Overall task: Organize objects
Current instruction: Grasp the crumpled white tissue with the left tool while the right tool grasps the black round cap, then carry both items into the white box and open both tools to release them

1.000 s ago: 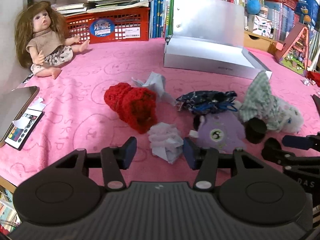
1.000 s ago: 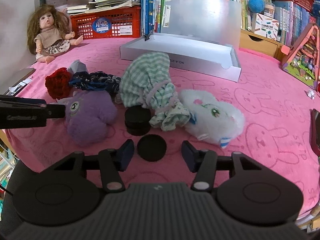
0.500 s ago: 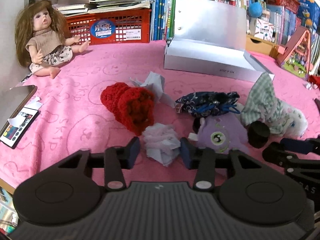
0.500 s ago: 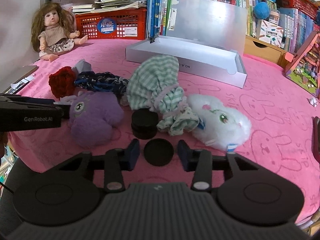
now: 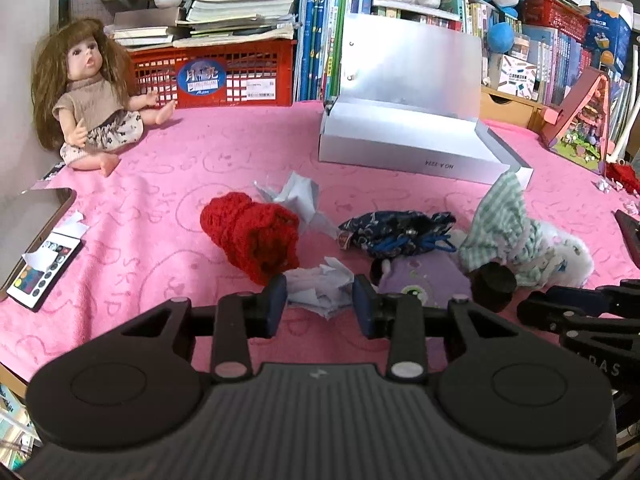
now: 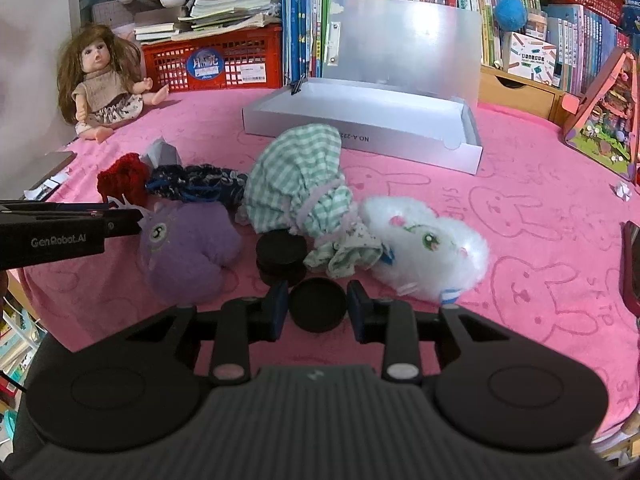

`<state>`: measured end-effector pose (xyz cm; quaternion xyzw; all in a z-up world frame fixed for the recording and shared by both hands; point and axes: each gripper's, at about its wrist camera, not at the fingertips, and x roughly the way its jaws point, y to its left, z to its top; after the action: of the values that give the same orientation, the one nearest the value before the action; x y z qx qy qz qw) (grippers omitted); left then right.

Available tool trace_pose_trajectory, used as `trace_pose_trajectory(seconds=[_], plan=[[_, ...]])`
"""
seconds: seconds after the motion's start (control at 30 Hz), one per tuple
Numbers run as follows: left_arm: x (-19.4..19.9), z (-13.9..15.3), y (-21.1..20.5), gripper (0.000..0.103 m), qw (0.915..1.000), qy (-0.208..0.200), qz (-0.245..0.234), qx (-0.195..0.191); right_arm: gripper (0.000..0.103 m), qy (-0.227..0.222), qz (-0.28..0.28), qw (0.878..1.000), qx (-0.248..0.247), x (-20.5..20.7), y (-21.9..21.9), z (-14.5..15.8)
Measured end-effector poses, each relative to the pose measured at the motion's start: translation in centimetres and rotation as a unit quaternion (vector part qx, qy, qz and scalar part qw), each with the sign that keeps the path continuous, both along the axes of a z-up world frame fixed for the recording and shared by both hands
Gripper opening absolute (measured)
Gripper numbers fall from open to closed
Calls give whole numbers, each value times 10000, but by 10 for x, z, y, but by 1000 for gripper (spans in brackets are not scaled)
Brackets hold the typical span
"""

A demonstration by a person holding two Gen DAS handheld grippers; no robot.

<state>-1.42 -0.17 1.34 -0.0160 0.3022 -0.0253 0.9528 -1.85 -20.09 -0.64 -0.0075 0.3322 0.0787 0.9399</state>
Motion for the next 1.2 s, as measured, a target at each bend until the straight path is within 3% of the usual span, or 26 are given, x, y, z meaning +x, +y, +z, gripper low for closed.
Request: trace_pose_trajectory(seconds=[0.33,0.47,0.53,0.57,0.7,0.9,1.2], plan=[[10,-16,-4,43,9994,262,28,213,36,-16,-91,10000,18,-1,-6,0],[15,-21,-2,58,9994,218,142,228,36,-6,-102,9999,17,0,-8,-1],[17,-24,-2,60,9994,167,190,256,36,8,-106,9999,4,0,-8,-2],[17,-24,-3,60,9993,153,195,265,36,20,-108,9999,6,0,-7,-2],[18,-21,-2,41,9995,148,138,225,36,41,-121,9999,59,1,-8,-2],[14,-11,-2,41,9998,168,40,77,36,-59,-102,9999,71,-2,-7,6],[-2,33,-6,41,9993,-275,-210,-124,36,-556,-83,9983,143,-9,-13,40]])
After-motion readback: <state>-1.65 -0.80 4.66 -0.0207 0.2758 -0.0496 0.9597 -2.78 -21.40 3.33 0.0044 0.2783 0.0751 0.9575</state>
